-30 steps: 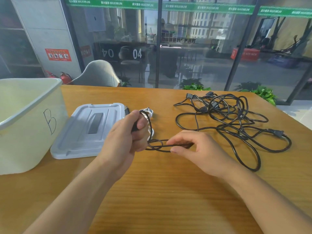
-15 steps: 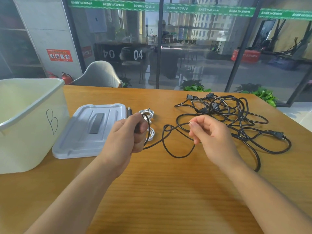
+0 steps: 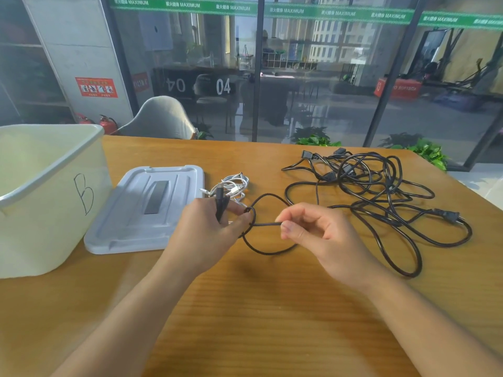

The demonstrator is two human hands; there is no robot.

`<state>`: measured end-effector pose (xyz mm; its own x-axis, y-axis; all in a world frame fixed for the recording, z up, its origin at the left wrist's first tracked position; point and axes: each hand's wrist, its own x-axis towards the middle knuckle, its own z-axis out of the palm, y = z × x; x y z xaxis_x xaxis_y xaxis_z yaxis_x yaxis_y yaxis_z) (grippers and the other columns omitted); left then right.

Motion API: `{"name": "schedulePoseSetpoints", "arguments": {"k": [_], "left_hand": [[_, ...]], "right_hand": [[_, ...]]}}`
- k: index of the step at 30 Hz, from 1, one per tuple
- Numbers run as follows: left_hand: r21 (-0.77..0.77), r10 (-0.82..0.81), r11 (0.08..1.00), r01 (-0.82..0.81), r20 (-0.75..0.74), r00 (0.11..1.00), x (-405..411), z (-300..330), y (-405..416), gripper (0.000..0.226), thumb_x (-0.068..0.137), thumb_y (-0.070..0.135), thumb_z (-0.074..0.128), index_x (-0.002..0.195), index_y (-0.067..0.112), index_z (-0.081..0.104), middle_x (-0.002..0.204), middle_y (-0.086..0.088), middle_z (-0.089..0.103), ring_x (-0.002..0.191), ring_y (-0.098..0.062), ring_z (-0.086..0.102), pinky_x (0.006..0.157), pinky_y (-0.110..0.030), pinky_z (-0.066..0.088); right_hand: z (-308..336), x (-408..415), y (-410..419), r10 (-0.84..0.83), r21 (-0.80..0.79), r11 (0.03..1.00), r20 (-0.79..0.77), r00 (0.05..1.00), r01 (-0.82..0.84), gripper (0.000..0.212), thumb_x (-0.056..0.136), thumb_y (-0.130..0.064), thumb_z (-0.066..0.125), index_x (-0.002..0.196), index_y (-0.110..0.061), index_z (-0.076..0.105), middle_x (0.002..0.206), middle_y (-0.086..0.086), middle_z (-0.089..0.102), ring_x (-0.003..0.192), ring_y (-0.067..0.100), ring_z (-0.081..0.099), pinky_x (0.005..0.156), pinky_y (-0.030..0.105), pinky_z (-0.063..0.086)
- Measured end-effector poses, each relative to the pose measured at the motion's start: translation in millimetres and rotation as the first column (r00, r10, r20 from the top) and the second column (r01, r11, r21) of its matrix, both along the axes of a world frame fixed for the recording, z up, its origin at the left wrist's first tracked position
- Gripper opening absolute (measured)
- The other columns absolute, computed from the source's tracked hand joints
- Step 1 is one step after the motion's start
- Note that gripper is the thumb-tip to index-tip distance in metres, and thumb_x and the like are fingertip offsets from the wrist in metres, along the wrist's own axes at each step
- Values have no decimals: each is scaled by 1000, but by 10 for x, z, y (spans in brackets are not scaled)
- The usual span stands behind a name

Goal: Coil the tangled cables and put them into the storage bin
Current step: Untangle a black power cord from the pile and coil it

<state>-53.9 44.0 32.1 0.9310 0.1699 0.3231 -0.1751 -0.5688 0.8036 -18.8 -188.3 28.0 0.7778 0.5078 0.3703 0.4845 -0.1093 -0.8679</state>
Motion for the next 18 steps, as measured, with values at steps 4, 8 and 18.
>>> {"name": "schedulePoseSetpoints", "arguments": {"k": [4, 8, 18], "left_hand": [[65, -17, 998, 19, -43, 999, 10, -14, 35, 14, 88, 22, 76, 79, 27, 68, 44, 12, 38, 41, -8, 37, 44, -17, 33], [65, -72, 995, 75, -37, 997, 3, -1, 34, 17, 91, 21, 75, 80, 29, 66, 46, 12, 36, 41, -8, 35, 44, -15, 32], [38, -94, 995, 93, 4, 996, -2, 18, 45, 16, 94, 19, 74, 82, 25, 65, 47, 11, 32, 43, -9, 32, 45, -16, 30]], "right_hand": [[-51, -48, 62, 102, -172, 980, -10, 995, -102, 13, 101, -26, 69, 93, -28, 80, 97, -10, 71, 91, 11, 67, 84, 22, 51], [-59, 26, 43, -288, -164, 924, 291, 912, 344, 28, 97, -32, 71, 124, -37, 70, 115, -18, 56, 91, 13, 59, 75, 17, 47], [-19, 359, -352, -446, -353, 767, 306, 841, 535, 40, 107, -48, 40, 143, -42, 57, 141, -19, 55, 123, 7, 54, 102, 31, 48]]}}
